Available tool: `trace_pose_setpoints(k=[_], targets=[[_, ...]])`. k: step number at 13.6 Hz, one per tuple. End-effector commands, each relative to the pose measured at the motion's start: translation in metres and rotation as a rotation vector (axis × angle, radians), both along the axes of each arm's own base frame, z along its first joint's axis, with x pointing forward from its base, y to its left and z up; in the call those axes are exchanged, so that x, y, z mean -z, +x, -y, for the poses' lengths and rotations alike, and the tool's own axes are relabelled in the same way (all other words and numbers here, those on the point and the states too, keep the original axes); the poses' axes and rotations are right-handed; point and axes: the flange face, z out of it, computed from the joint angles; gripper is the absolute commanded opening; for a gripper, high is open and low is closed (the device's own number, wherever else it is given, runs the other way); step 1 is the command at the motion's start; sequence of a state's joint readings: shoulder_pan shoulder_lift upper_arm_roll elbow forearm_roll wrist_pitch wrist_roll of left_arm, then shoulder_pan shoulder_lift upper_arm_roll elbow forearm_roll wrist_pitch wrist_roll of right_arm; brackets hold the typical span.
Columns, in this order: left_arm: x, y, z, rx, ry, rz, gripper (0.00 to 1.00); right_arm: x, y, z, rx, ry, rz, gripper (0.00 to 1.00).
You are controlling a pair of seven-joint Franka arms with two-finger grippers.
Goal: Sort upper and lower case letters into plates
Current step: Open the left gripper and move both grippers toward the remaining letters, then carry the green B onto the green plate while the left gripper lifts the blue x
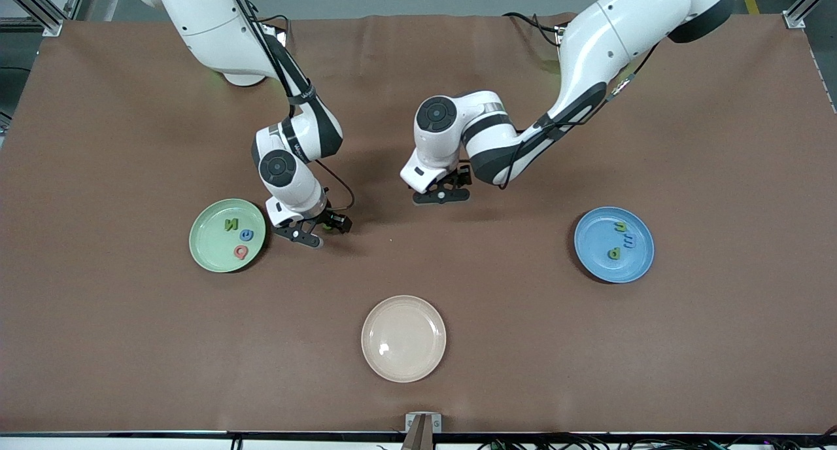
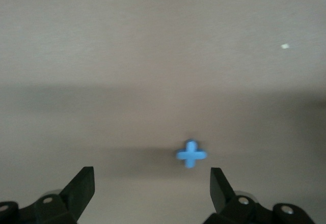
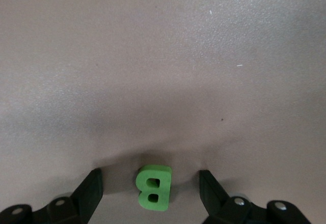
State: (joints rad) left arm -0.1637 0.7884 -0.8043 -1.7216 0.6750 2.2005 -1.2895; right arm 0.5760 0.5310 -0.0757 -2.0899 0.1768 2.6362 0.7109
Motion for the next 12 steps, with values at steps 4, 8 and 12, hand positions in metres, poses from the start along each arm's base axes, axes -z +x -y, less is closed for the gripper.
trace_pose_setpoints(k=[4,8,12], targets=[[0.032,-0.004,0.015,0.008,-0.037,0.007,1.0,0.0,-0.009,0.0,0.017,-0.003,-0.027,0.46],[0.044,-0.001,0.021,0.02,-0.043,0.005,0.91,-0.014,-0.008,0.005,0.022,-0.01,-0.073,0.03],[0.057,0.003,0.027,0.025,-0.022,0.024,0.73,-0.074,0.017,0.038,0.021,0.003,-0.143,0.0]])
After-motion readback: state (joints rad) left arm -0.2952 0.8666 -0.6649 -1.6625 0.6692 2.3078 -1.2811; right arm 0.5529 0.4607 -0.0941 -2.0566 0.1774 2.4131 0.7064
